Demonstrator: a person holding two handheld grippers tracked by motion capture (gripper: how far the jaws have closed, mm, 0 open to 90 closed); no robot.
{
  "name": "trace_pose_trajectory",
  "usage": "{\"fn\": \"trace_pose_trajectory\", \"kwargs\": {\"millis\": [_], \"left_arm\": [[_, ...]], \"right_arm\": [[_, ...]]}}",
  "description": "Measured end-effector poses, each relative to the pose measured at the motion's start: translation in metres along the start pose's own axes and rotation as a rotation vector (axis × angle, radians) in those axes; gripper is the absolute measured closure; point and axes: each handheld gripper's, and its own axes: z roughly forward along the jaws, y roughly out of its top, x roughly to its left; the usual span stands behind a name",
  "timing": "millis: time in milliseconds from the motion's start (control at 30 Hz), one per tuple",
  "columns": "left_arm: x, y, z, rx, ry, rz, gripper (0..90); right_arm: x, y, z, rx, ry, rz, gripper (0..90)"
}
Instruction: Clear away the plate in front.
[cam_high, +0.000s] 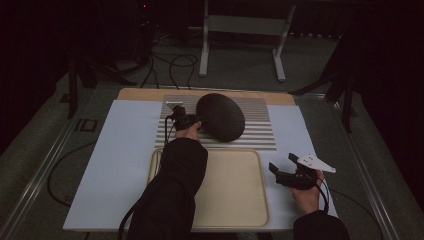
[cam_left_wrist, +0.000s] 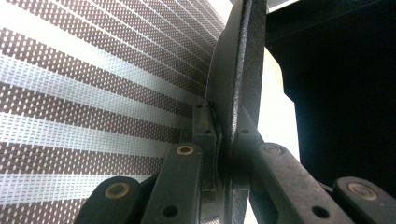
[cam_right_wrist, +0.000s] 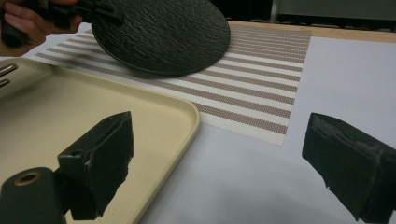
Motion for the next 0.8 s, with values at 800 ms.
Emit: {"fn": "trace_pose_trajectory", "kwargs": {"millis": [800], "left_arm": [[0.0,0.004,-0.031,-0.009,-0.059,-0.02,85.7]], "right_arm": [[0.0,0.0,0.0,0.002,-0.005,-0.003,9.1]]}}
